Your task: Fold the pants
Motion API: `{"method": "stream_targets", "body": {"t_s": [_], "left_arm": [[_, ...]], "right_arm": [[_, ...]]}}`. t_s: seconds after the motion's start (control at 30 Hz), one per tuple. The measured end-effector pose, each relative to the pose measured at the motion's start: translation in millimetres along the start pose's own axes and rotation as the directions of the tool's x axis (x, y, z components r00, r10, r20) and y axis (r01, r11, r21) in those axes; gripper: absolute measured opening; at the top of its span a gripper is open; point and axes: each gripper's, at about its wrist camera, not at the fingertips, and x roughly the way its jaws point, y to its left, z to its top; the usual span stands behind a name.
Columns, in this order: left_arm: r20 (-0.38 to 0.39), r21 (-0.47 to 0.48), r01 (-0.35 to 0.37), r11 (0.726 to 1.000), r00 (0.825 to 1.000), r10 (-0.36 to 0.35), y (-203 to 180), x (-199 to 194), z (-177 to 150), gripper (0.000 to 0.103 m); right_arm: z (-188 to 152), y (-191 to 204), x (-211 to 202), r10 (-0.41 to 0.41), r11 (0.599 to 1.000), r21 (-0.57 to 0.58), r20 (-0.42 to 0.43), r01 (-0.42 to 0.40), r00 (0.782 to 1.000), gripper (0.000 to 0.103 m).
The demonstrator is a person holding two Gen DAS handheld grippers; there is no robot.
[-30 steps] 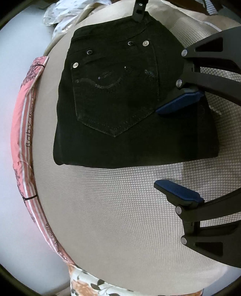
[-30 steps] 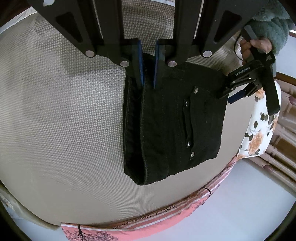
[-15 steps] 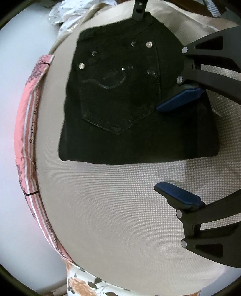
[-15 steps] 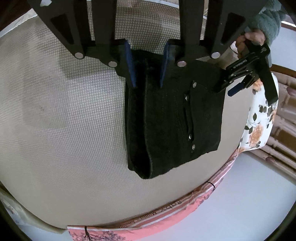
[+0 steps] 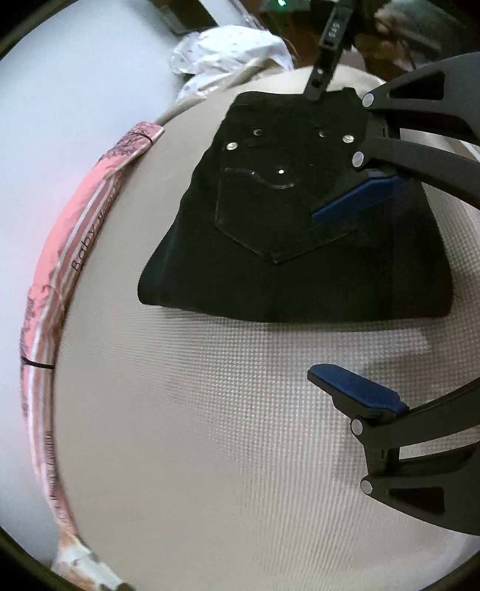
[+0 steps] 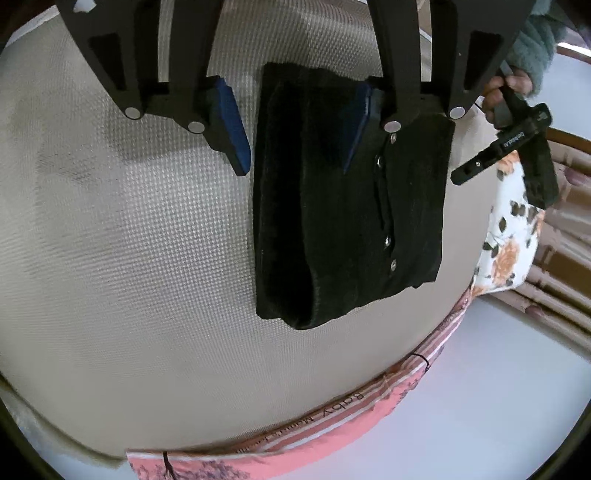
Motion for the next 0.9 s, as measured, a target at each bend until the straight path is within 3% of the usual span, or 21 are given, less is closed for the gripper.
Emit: {"method": "stream_targets", "body": {"t_s": [0.17, 0.27, 0.47, 0.7, 0.9], "left_arm": [[-0.058, -0.044, 0.096, 0.994, 0.993, -0.099, 7, 10, 8, 0.079], [-0.092, -0.074, 0.168, 0.983, 0.980, -0.175, 11, 17, 11, 0.079], [-0.138, -0.134, 0.246, 0.960, 0.955, -0.264, 22, 28, 16, 0.079], [-0.174, -0.173, 0.350, 0.921, 0.909, -0.378, 32, 40, 30, 0.079], [-0.186, -0.168, 0.404, 0.899, 0.882, -0.432, 32, 50, 42, 0.079]], "right_arm": [[7, -11, 11, 0.059, 0.998, 0.030, -0.029, -0.058, 0.998, 0.052], [9, -20, 18, 0.095, 0.995, 0.042, -0.041, -0.093, 0.995, 0.055], [13, -36, 27, 0.190, 0.980, 0.077, -0.051, -0.185, 0.981, 0.057], [21, -48, 31, 0.302, 0.952, 0.073, -0.079, -0.297, 0.950, 0.057], [34, -49, 44, 0.376, 0.926, 0.076, -0.113, -0.369, 0.920, 0.052]]}}
